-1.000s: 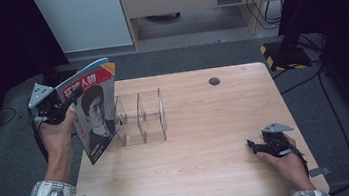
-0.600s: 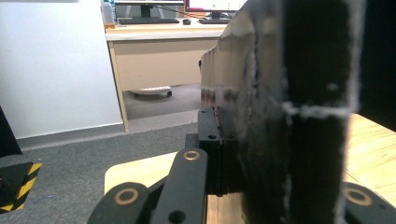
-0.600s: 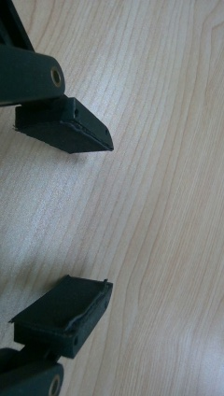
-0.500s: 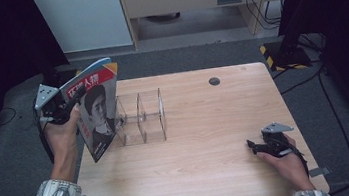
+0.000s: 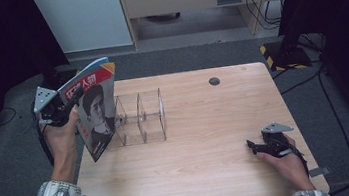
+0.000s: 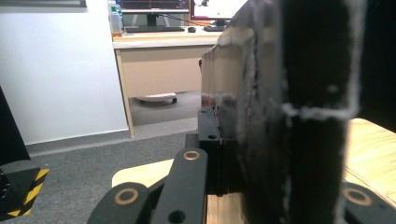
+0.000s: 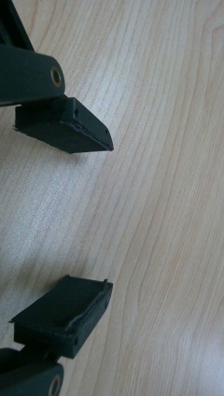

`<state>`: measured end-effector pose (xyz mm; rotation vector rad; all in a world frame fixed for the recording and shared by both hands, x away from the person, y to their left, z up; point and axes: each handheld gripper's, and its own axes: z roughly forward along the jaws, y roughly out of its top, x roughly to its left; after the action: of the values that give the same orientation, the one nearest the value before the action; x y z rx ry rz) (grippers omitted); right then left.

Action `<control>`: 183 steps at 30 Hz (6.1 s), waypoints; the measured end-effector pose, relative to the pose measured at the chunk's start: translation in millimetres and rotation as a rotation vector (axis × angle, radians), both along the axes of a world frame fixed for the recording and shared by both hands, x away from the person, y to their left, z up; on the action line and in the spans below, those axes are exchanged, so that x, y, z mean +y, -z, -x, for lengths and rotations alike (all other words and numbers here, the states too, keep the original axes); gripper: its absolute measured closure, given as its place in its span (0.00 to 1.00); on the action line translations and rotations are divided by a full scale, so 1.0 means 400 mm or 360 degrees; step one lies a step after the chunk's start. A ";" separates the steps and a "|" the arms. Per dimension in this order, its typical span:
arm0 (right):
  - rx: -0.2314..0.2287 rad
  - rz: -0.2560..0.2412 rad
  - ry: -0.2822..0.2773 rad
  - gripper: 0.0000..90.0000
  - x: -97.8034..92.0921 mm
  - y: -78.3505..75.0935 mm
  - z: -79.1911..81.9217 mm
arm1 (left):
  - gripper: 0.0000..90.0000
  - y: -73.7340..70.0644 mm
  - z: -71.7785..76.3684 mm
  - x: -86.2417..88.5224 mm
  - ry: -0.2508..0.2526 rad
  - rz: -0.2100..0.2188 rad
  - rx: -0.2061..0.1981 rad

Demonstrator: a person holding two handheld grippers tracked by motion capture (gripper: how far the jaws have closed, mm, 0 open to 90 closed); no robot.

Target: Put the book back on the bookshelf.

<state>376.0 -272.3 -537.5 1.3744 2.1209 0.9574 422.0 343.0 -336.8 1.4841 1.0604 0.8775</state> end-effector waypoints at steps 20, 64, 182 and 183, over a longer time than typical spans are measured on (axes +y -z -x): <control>0.0000 0.0003 -0.0008 0.30 0.000 0.000 0.000 | 0.96 0.053 0.018 -0.007 -0.0026 0.0137 -0.0104; 0.0004 0.0007 -0.0027 0.29 0.002 0.000 0.003 | 0.94 0.130 0.064 0.005 -0.0076 0.0249 -0.0183; 0.0008 0.0009 -0.0036 0.26 0.007 0.000 0.004 | 0.03 0.187 0.124 0.036 -0.0138 0.0107 -0.0067; 0.0008 0.0009 -0.0036 0.26 0.007 0.000 0.004 | 0.03 0.190 0.127 0.037 -0.0141 0.0108 -0.0066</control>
<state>374.4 -269.4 -537.6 1.3543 2.1455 0.9573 371.2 357.7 -412.8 1.3656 1.1215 0.9219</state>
